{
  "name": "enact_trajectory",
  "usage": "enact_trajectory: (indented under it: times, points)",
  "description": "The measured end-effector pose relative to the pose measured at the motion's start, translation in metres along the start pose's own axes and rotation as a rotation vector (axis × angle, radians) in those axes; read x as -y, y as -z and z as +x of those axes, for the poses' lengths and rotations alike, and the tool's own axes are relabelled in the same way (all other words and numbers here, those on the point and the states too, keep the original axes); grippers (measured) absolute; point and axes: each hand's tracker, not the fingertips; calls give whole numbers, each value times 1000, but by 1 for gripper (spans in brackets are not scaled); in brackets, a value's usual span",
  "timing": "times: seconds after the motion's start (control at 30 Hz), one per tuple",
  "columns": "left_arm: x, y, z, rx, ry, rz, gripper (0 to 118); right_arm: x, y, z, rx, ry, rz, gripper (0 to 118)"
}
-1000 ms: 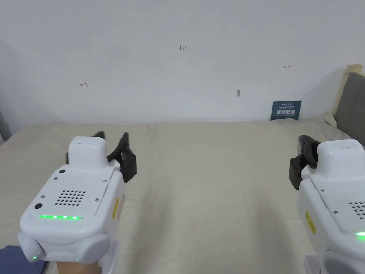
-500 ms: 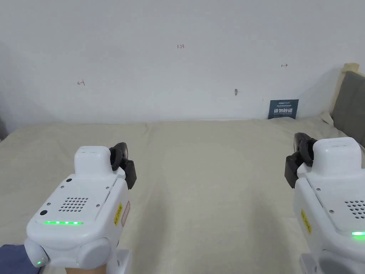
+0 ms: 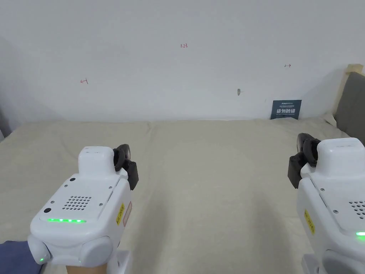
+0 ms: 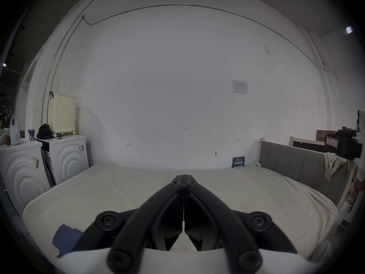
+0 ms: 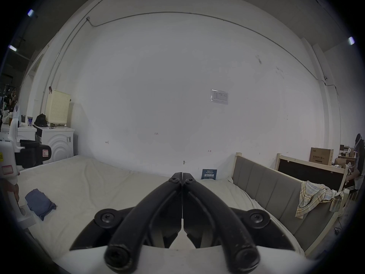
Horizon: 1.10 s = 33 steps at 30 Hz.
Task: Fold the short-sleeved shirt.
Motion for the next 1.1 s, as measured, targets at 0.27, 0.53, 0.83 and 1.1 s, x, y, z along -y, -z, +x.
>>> enact_trajectory:
  times: [0.27,0.53,0.83,1.1]
  points:
    - [-1,-1,-3,2,-8,-3,0,0,0,-2,-3,-6,0,0]
    - [-1,-2,-5,-4,-7,-6,0,-2,0,-3,-10,-6,6,0]
    - [-1,-3,-6,-9,-8,0,0,-4,-1,-5,-14,-12,11,0]
    - [-1,-5,-6,-12,2,2,0,-5,-1,-6,-17,-12,8,0]
